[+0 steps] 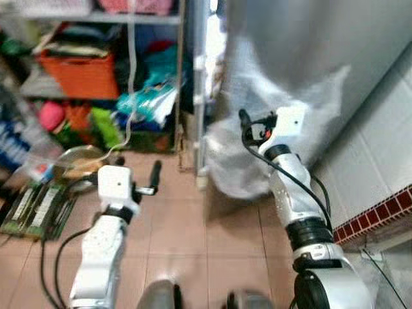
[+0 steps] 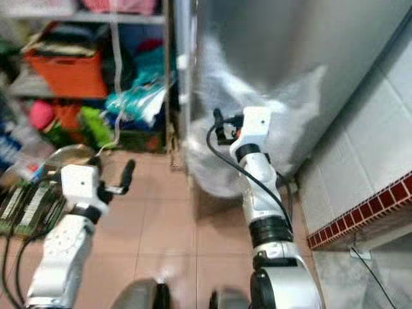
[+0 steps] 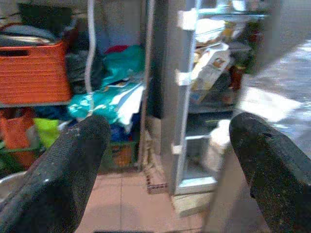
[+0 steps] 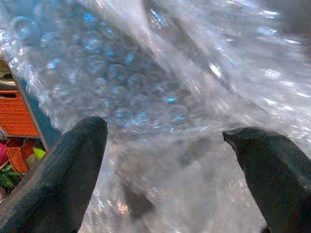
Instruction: Restocking fridge
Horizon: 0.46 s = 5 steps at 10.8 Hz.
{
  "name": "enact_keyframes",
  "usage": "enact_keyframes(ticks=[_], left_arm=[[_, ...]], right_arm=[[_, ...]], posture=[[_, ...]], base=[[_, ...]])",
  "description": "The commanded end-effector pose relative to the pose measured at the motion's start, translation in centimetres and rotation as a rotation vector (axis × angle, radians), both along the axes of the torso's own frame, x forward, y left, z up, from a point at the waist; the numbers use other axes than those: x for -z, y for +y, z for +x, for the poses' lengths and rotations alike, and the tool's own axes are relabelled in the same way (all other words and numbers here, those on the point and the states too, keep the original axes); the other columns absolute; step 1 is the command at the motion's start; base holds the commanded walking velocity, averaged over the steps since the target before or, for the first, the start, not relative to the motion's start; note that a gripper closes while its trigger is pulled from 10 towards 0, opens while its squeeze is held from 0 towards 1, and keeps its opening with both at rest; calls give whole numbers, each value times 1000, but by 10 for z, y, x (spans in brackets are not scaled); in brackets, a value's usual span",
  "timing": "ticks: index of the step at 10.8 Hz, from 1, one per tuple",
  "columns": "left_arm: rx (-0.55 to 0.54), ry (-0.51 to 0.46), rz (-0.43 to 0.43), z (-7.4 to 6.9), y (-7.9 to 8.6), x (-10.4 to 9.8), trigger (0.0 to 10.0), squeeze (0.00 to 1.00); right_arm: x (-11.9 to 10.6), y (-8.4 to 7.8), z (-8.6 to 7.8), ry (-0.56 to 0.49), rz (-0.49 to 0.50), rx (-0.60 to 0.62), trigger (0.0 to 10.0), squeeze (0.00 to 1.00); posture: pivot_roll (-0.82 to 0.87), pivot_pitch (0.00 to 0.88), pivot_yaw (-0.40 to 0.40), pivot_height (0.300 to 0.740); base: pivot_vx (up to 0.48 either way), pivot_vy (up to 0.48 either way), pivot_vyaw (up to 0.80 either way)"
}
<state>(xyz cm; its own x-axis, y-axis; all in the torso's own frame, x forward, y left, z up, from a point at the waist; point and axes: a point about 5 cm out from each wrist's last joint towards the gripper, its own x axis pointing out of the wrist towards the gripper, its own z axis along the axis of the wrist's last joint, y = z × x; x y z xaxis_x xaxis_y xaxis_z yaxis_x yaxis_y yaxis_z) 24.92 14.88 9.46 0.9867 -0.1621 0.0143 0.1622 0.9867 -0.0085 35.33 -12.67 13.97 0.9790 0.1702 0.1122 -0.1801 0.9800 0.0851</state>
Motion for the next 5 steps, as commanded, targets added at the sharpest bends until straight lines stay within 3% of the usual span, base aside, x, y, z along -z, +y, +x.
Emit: enact_keyframes(ticks=[1,2,3,5], left_arm=[[12,2,-10,-1,-3,0,10000,0],[-28,11,-9,2,-2,3,10000,0],[-29,11,-9,2,-3,3,10000,0],[-43,13,-2,1,1,3,10000,0]], right_arm=[[-5,-13,1,-18,3,56,10000,0],[0,-30,-3,-2,-1,121,10000,0],[1,-32,-5,-3,-11,125,10000,0],[2,-52,-18,-16,-43,136,10000,0]], posture=[[89,107,-18,740],[77,101,-27,740],[77,101,-27,740],[80,101,-30,740]], base=[[472,0,0],[0,0,0],[0,0,0],[0,0,0]])
